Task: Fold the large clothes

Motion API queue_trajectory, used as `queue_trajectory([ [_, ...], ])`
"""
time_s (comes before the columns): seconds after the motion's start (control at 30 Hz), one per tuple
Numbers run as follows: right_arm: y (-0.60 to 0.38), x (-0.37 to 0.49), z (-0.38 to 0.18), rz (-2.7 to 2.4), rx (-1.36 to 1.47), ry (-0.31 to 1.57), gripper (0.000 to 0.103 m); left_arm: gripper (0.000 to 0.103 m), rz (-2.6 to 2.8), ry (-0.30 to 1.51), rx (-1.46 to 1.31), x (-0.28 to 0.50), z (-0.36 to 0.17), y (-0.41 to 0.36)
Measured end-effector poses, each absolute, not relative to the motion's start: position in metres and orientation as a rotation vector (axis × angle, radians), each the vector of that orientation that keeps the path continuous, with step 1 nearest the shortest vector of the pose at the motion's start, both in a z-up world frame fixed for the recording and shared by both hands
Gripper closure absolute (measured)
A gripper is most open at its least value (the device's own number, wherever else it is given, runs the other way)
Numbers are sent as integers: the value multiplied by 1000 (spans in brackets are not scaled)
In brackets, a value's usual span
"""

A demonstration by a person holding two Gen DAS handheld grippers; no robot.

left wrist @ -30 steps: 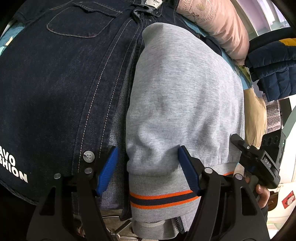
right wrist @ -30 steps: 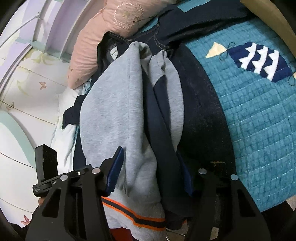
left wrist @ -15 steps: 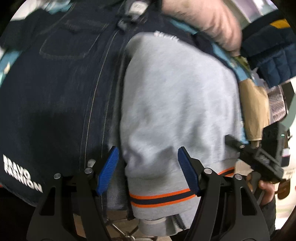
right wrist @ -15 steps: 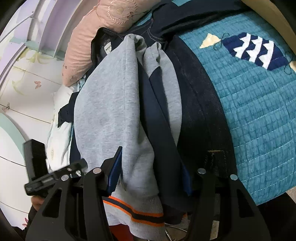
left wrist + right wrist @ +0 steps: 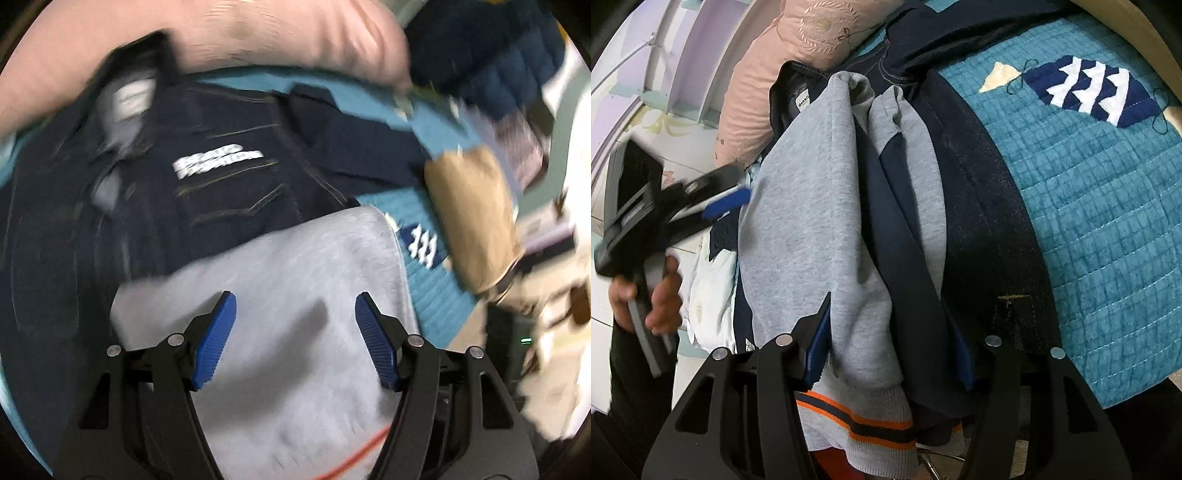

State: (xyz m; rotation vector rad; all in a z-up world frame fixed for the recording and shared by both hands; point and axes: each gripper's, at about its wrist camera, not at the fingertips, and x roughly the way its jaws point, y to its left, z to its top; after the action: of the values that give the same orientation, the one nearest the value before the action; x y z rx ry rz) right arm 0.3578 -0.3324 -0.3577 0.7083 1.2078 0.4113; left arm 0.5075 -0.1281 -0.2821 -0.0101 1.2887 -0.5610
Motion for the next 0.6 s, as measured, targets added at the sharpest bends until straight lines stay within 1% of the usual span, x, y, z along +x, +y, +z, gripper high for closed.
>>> queue_trajectory([
  [0.17,-348,360,-354,426,759,1164,49,34,-683,1428,193,545,-315,-171],
  [0.2,-349,360,-356,432,772,1172,49,32,-719,1452,227,550,-319,-178],
  [0.23,-349,361,-357,430,776,1178,49,26,-777,1490,263,556,-323,-187],
  [0.3,-351,362,-360,430,784,1189,49,24,-854,1531,345,564,-331,-200],
  [0.4,-353,365,-365,448,805,1213,49,22,-919,1567,394,572,-340,-216],
  [0.6,-352,367,-367,470,833,1245,49,20,-1047,1699,434,571,-374,-243],
])
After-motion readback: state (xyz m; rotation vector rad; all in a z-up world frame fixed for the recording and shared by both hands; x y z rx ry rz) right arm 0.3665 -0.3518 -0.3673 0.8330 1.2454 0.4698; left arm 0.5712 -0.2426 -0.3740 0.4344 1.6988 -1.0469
